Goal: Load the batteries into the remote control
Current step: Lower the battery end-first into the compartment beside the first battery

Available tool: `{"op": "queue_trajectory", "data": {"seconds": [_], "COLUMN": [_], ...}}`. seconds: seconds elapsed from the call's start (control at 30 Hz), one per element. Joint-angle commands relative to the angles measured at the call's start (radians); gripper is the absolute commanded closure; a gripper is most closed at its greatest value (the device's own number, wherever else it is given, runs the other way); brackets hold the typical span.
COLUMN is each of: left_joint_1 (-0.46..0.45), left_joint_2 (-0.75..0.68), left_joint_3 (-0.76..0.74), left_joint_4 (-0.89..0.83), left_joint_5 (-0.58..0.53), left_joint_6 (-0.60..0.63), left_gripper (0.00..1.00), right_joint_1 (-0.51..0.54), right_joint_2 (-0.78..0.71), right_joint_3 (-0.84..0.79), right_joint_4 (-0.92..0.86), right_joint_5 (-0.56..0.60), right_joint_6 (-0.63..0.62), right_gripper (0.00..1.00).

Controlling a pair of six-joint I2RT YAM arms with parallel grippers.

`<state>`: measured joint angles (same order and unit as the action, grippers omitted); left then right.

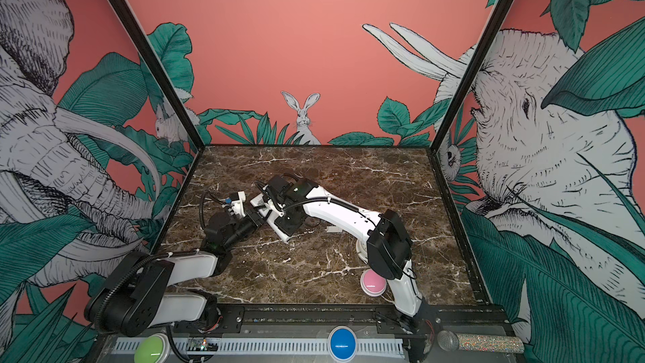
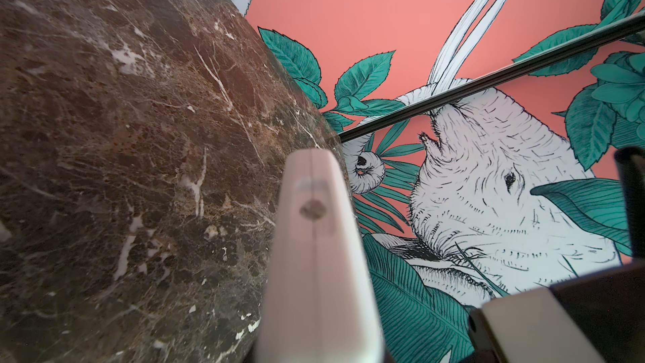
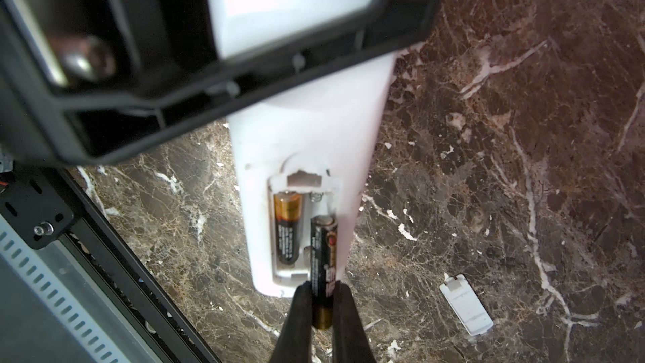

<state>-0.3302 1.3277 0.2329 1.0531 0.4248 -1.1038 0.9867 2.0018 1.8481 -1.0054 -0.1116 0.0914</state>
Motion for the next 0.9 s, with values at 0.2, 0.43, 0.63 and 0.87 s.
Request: {"op": "queue_trajectory", "data": {"seconds": [0.2,0.43,0.63,0.87], "left_joint_1": [0.005,0.005,0.005,0.005], "left_joint_2": [0.005,0.014,0.014,0.028], "left_joint_3": [-0.010,-0.012,-0.018,-0.020], "left_joint_4": [0.084,0.093,0.095,0.113], "left_joint_5": [-0.006,-0.012,-0.018,-0.021], "left_joint_6": [-0.017,-0.021,-0.022,-0.029], "left_gripper": [1.00,1.00,1.00,1.00], "right_joint_1": [0.007,0.007,0.010,0.011], "right_joint_2": [0.018,0.022,0.023,0.031], "right_joint_3": [0.024,0.021,0.017,0.020], "right_joint_4": [-0.013,-0.014,-0.015,-0.015], "right_joint_5": [0.006,0.004,0.005,0.012], "right_joint_6": [0.014,0.014,0.015,0.017], "right_gripper": [0.98,0.98,0.98,0.98]}}
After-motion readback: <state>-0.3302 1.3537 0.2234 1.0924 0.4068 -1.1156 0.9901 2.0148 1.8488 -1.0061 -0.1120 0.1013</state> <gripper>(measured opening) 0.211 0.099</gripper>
